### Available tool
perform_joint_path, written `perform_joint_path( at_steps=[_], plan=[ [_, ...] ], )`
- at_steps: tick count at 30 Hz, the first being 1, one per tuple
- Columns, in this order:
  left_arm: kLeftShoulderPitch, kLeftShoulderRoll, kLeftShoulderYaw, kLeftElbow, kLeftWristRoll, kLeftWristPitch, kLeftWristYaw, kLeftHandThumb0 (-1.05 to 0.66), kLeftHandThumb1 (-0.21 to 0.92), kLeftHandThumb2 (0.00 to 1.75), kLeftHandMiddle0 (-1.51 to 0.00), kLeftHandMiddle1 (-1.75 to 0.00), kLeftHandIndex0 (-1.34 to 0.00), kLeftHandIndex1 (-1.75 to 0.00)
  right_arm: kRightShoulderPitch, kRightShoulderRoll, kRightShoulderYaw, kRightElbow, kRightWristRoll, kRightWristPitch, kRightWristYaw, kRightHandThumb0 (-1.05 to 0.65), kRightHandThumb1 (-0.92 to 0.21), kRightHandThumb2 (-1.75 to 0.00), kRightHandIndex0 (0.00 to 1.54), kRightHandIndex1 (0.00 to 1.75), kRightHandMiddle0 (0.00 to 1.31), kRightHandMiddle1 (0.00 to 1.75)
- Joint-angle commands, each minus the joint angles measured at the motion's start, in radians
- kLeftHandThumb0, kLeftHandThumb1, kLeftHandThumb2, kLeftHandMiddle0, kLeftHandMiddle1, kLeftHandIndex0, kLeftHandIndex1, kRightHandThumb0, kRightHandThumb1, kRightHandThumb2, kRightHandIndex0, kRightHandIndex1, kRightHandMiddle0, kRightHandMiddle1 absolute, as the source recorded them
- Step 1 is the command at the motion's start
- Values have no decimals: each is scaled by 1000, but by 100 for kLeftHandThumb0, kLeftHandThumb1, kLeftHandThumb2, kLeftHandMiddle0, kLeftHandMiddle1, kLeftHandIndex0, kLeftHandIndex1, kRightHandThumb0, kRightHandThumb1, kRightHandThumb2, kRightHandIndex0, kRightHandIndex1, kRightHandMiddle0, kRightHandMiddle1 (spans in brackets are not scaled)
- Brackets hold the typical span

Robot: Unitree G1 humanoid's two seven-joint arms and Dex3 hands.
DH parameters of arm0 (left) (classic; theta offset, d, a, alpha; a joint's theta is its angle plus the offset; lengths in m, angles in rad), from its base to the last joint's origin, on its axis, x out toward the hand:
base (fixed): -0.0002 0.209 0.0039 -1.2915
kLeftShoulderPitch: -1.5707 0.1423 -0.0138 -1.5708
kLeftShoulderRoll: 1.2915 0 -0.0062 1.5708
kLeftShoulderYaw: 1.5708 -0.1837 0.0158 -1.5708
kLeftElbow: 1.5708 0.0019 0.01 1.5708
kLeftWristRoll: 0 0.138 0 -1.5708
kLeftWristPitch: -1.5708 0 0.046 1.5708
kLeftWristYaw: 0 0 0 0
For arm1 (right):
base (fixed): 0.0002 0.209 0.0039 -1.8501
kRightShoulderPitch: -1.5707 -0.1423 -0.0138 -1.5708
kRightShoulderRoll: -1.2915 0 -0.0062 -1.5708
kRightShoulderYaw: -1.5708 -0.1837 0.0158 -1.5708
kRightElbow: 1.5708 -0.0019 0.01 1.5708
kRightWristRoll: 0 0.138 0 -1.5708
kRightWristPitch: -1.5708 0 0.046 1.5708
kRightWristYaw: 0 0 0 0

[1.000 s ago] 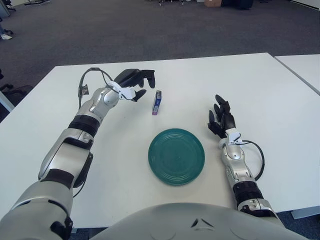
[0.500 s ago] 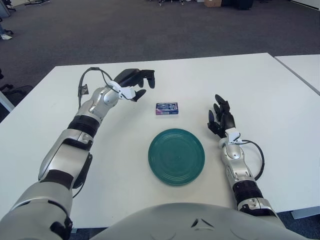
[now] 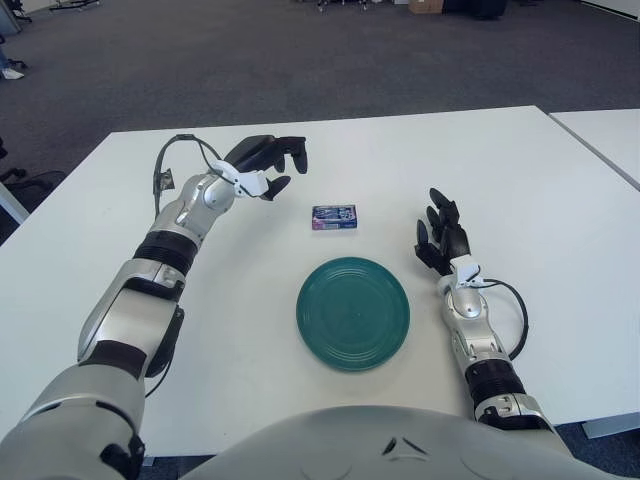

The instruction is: Put the gum into the plate.

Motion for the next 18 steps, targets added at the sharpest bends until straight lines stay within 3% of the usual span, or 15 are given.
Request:
perform_joint_path(
  at_steps=[1, 3, 6, 9, 11, 18],
  plan=[
    [8, 11, 6, 15, 3, -5, 17, -8, 79, 52, -41, -149, -40, -147, 41, 8, 2, 65, 5, 33, 10, -57, -92, -71, 19, 0, 0, 40],
    [1, 13, -5, 26, 24, -3, 33, -28, 83, 39, -33, -130, -37, -142, 40, 9, 0, 68, 11, 32, 16, -57, -92, -70, 19, 0, 0, 40],
    [-13, 13, -29, 50, 67, 9, 63, -67, 88, 23, -27, -78, -19, -122, 38, 12, -4, 73, 18, 27, 23, -57, -92, -70, 19, 0, 0, 40],
    [-42, -13, -64, 108, 125, 48, 123, -83, 91, 19, -24, -55, -9, -113, 38, 12, -6, 80, 23, 18, 28, -57, -92, -70, 18, 0, 0, 40],
    [-55, -23, -79, 132, 148, 66, 145, -91, 91, 20, -23, -48, -5, -109, 37, 13, -6, 82, 24, 15, 29, -57, -92, -70, 18, 0, 0, 40],
    [-86, -93, -165, 148, 262, 244, 183, -104, 92, 26, -22, -38, 0, -96, 41, 11, 0, 80, 14, 21, 29, -58, -92, -72, 18, 0, 0, 39]
  ],
)
